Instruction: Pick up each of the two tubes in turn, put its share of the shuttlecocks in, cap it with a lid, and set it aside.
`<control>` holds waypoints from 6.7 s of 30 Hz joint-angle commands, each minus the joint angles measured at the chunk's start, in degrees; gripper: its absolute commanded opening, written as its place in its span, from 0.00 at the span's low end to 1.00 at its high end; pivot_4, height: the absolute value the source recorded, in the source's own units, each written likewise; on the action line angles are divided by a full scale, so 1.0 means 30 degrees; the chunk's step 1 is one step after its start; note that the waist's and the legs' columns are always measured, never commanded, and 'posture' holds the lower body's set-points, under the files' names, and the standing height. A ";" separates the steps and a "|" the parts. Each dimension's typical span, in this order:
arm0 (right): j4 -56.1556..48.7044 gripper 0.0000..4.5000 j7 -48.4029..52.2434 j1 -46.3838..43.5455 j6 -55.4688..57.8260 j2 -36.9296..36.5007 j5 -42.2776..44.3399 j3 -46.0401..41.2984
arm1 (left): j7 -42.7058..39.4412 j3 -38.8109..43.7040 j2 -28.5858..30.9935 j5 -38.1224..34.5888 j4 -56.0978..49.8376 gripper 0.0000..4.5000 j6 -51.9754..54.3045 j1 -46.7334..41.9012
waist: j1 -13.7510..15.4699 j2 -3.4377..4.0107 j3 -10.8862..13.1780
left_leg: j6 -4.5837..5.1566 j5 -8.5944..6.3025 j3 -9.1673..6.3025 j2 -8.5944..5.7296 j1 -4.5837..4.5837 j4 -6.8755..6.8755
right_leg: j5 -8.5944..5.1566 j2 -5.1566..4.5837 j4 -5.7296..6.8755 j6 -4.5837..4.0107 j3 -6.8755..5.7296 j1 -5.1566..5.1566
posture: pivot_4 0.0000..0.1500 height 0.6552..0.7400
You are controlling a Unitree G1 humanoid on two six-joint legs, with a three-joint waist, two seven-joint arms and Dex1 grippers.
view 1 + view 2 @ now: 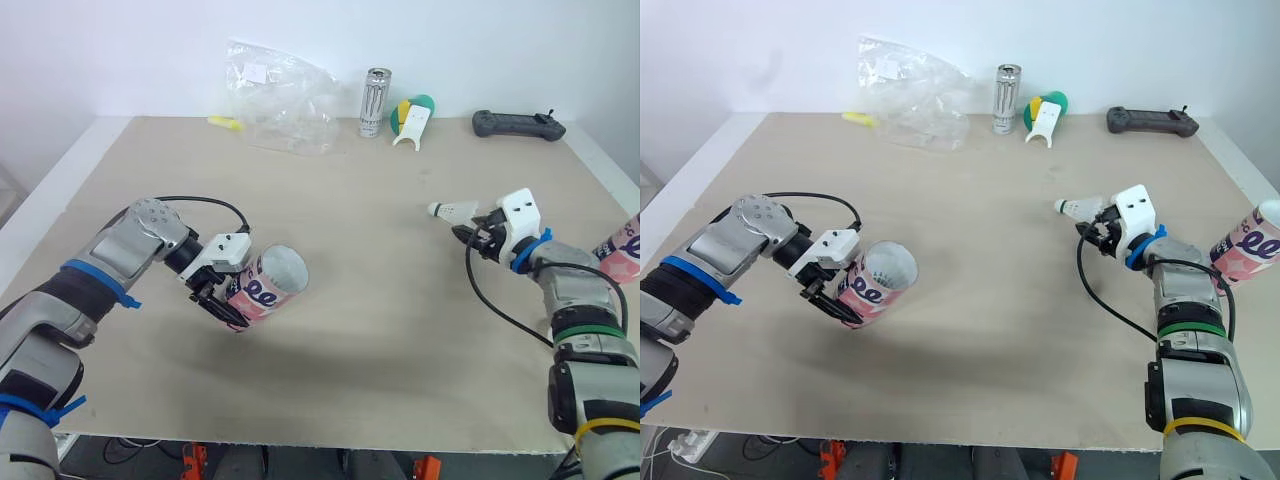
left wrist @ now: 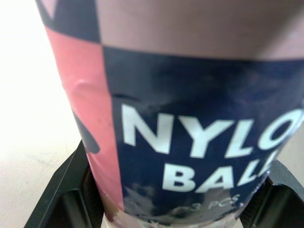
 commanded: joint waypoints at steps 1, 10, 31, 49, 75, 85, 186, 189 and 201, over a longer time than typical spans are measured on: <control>0.0386 0.40 -0.0308 -0.0699 -0.0578 0.0005 -0.0137 -0.0119 | -0.0110 -0.0702 -0.0063 0.0210 -0.0149 0.71 0.0056 0.0620 | 0.0003 0.0000 0.0000 | 0.0000 0.0000 0.0001 0.0000 -0.0001 0.0000 | -0.0001 -0.0002 -0.0001 0.0001 -0.0001 0.0001 | 1.00 1.00; 0.0290 0.02 0.0321 -0.0448 -0.0838 0.0043 0.0222 -0.0431 | -0.0110 -0.0526 -0.0120 0.0282 -0.0426 0.71 0.0454 0.0620 | 0.0002 0.0001 0.0000 | 0.0000 0.0000 0.0000 -0.0004 -0.0001 0.0000 | -0.0002 -0.0004 -0.0001 0.0003 0.0001 0.0003 | 1.00 1.00; -2.9709 0.02 0.5111 0.3927 1.0541 -0.2133 0.9412 0.4107 | -0.0110 -0.0548 -0.0403 0.0459 -0.0140 0.71 0.0444 0.0308 | 0.0056 0.0013 0.0003 | -0.0004 0.0001 -0.0014 0.0011 -0.0029 0.0047 | -0.0071 0.0007 0.0000 0.0149 -0.0014 0.0033 | 1.00 1.00; -2.6478 0.02 0.7767 0.3367 0.8908 -0.3774 0.7070 0.4085 | -0.0110 -0.0246 -0.0339 0.0616 0.0152 0.71 0.0024 0.0842 | 0.0269 0.0010 0.0003 | -0.0005 0.0002 -0.0016 0.0014 -0.0037 0.0013 | -0.0086 0.0012 0.0001 0.0121 -0.0018 0.0009 | 1.00 1.00; -2.7102 0.29 0.8056 0.0922 1.2299 -0.1480 0.9911 0.4510 | -0.0110 -0.0358 -0.0309 0.0575 -0.0248 0.71 0.0475 0.0498 | 0.0192 0.0007 0.0006 | -0.0005 0.0001 -0.0026 0.0015 -0.0040 0.0002 | -0.0090 0.0012 0.0002 0.0101 -0.0032 0.0007 | 1.00 1.00; -2.7057 0.29 0.6373 0.1828 1.2101 -0.1255 0.9661 0.3748 | -0.0110 -0.0589 -0.0489 0.0495 -0.0476 0.71 0.0712 0.0214 | 0.0217 0.0006 0.0006 | -0.0005 0.0001 -0.0025 0.0013 -0.0043 -0.0002 | -0.0102 0.0012 -0.0003 0.0120 -0.0033 0.0002 | 1.00 1.00; -1.7462 0.72 1.4504 0.8140 0.6762 -1.2834 0.3001 0.0601 | 0.3815 0.5567 -1.0874 0.0655 -0.0254 0.71 0.1220 0.2580 | 0.0562 -0.0110 0.0084 | -0.0202 0.0157 -0.0070 -0.0002 -0.0319 0.0180 | -0.0010 0.0009 0.0258 0.0073 -0.0099 -0.0286 | 1.00 1.00; -1.5425 0.72 1.4595 0.7504 0.4951 -1.3470 0.1653 0.1418 | 0.4554 0.5500 -1.2128 0.1543 0.0589 0.71 0.0535 0.3051 | 0.0456 -0.0113 0.0086 | -0.0202 0.0158 -0.0039 -0.0007 -0.0319 0.0187 | -0.0020 0.0008 0.0253 0.0119 -0.0059 -0.0296 | 1.00 1.00; -1.1921 0.72 1.4197 0.7774 0.1175 -1.3818 -0.2349 0.3844 | 0.5238 0.4638 -1.2948 0.5341 0.5148 0.71 -0.5570 0.3692 | 0.0547 -0.0084 0.0069 | -0.0192 0.0174 -0.0019 -0.0009 -0.0119 0.0169 | 0.0128 0.0006 0.0016 0.0222 -0.0022 -0.0020 | 1.00 1.00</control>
